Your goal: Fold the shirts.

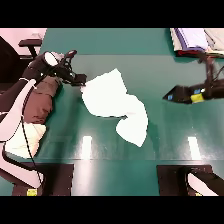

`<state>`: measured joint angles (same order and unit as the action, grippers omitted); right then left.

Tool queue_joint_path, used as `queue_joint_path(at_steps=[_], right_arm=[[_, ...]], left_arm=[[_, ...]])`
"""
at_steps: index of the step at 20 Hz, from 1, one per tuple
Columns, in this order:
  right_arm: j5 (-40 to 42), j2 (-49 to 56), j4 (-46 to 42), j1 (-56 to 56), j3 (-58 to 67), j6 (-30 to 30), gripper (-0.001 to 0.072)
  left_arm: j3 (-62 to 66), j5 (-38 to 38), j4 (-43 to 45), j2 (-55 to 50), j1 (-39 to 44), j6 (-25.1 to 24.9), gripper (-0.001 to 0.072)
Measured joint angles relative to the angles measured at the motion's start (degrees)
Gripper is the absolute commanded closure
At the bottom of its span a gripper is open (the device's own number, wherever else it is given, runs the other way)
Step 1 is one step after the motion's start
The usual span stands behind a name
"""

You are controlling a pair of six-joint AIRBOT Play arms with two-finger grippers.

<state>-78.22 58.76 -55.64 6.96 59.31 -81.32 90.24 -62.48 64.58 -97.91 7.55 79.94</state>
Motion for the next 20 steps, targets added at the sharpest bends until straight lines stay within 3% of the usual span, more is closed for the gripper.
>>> queue_joint_path(at_steps=[1, 2, 7, 12, 14, 16, 20], right_arm=[[0.0, 0.0, 0.0, 0.0, -3.4, 0.0, 0.0203], [0.4, 0.0, 0.0, 0.0, -6.7, 0.0, 0.0286], [8.2, 1.1, 2.4, 4.3, -21.4, -0.1, 0.0288], [15.5, 9.2, 6.7, 13.4, -24.1, 0.1, 0.0312], [17.5, 13.0, 7.7, 17.1, -22.0, 0.3, 0.0555], [19.5, 16.0, 7.2, 20.0, -19.2, 0.4, 0.0697], [21.1, 17.3, -0.8, 22.0, -12.1, -0.4, 0.0698]], left_arm=[[1.0, -0.4, 0.6, 0.7, 0.0, -0.1, 0.0683], [2.2, -0.7, 1.0, 1.7, 0.0, -0.2, 0.0683], [5.7, -1.4, 2.1, 5.0, 0.0, -0.4, 0.0683], [6.6, -2.6, 2.3, 5.8, 0.0, -0.5, 0.0683], [6.7, -3.1, 2.3, 6.0, 0.0, -0.5, 0.0683], [6.7, -3.7, 2.4, 6.3, 0.0, -0.5, 0.0683], [7.1, -3.3, 5.1, 10.7, 0.0, -0.5, 0.0683]])
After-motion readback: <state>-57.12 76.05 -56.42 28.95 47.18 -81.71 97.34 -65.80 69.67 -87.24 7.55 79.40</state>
